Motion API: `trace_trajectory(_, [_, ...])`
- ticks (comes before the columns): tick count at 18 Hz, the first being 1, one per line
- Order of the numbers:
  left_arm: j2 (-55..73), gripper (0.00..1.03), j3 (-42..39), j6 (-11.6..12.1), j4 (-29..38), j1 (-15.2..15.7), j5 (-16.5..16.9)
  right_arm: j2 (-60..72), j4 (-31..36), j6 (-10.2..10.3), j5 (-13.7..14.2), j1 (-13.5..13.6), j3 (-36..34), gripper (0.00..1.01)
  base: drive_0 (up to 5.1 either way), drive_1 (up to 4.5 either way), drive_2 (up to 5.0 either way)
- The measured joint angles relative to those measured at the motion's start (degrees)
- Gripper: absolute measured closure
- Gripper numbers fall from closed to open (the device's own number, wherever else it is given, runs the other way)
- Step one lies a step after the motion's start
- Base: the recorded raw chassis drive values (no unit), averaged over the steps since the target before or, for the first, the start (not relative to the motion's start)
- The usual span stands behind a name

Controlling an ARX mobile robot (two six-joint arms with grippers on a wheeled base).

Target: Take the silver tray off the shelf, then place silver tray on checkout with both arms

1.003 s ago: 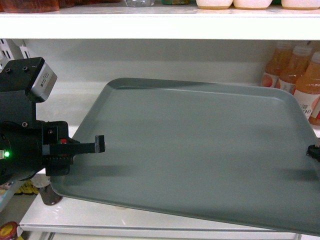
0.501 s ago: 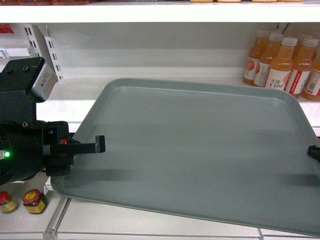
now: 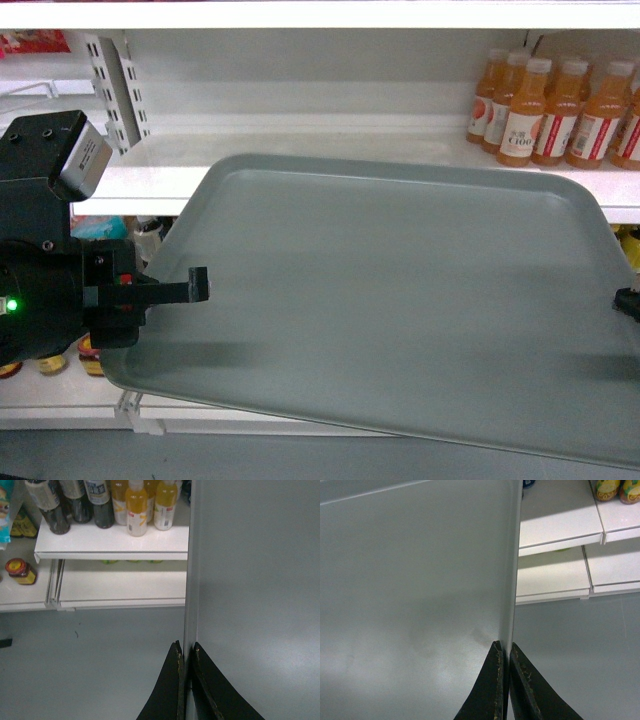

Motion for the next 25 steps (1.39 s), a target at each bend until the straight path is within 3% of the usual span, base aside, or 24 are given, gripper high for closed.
trace_trajectory(25, [0.0, 1.0, 0.0, 0.0, 0.1, 0.1, 0.0, 0.0, 0.0, 0.1, 0.0, -0.1, 0.0, 0.99, 0.1, -4.19, 4.4])
